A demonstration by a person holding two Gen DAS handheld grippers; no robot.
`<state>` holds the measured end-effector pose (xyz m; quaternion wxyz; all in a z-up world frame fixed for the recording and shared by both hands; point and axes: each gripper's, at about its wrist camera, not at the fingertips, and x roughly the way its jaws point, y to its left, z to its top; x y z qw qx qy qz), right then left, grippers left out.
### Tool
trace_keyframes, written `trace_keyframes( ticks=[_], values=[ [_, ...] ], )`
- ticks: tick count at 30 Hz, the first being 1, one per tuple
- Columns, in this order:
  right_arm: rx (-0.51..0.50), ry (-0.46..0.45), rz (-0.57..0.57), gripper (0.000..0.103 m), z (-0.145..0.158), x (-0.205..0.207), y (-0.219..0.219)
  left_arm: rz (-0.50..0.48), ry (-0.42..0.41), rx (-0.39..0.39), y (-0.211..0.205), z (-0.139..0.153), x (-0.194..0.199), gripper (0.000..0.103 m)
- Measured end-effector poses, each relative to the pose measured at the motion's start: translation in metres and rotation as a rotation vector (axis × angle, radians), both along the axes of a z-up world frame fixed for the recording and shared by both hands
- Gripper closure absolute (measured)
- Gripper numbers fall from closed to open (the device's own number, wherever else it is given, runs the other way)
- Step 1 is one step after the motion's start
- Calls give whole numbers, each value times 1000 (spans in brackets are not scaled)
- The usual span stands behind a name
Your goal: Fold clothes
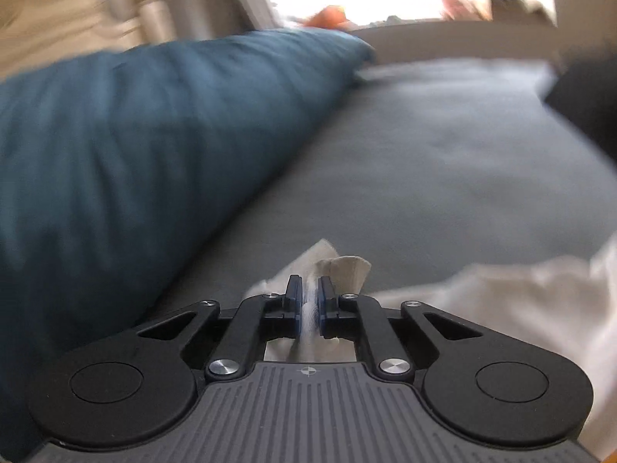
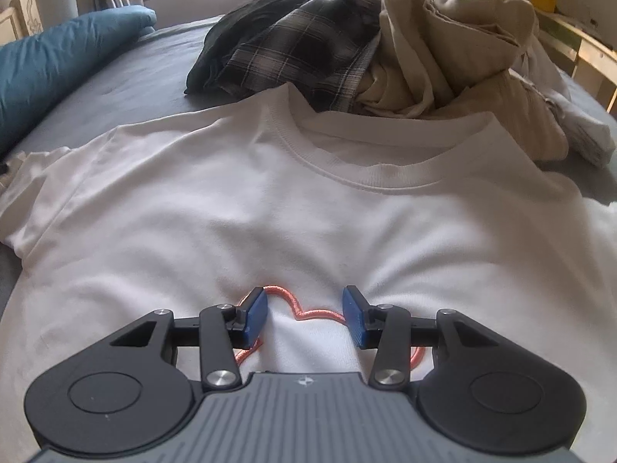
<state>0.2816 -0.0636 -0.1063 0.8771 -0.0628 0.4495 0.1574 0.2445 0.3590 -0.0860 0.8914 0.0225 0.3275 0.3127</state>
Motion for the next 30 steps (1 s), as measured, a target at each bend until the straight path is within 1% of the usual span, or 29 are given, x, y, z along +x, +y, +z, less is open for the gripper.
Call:
trace_keyframes(
  ticks=[1, 2, 3, 5, 6, 7, 8, 10, 11, 13, 15, 17, 19, 20, 22, 24, 26, 28, 29, 30],
  values=[
    [-5, -22, 15, 60, 7, -1, 7, 24, -38, -16, 6, 7, -9, 97],
    [-6, -54, 41, 60, 14, -2, 15, 48, -76, -31, 12, 13, -19, 98],
    [-6, -87, 66, 60, 22, -4, 24, 58, -107, -31, 16, 20, -27, 98],
    [-11, -159, 185, 60, 41, -7, 58, 81, -144, -7, 23, 32, -40, 98],
    [-10, -179, 267, 60, 49, -9, 81, 93, -162, 5, 26, 38, -47, 98],
    [-7, -182, 345, 60, 54, -10, 105, 109, -174, 19, 29, 43, -53, 98],
    [5, -162, 396, 60, 54, -9, 127, 137, -188, 29, 33, 48, -59, 98],
    [38, -104, 476, 60, 49, -6, 170, 198, -201, 40, 41, 53, -69, 98],
    [55, -75, 516, 60, 47, -5, 192, 216, -194, 49, 45, 53, -72, 98],
    [70, -36, 558, 60, 37, -6, 223, 245, -174, 60, 52, 51, -77, 97],
    [64, -8, 573, 60, 24, -9, 245, 281, -153, 42, 63, 44, -85, 99],
    [64, 36, 555, 60, 9, -11, 253, 323, -142, 10, 76, 37, -95, 100],
    [85, 76, 515, 60, -5, -10, 248, 339, -163, -86, 91, 29, -112, 99],
    [99, 78, 511, 60, -8, -11, 244, 342, -163, -114, 95, 25, -121, 99],
    [129, 66, 520, 60, -10, -11, 237, 350, -140, -134, 97, 16, -135, 100],
    [142, 70, 526, 60, -10, -9, 234, 379, -139, -166, 96, 11, -150, 100],
    [156, 86, 515, 60, -9, -5, 235, 410, -152, -219, 96, 9, -169, 100],
    [170, 96, 500, 60, -9, -3, 235, 430, -151, -236, 92, 13, -182, 100],
    [174, 97, 497, 59, -9, -3, 235, 420, -154, -231, 88, 16, -188, 100],
    [172, 94, 497, 59, -10, -4, 235, 390, -164, -229, 85, 19, -191, 100]
  ],
)
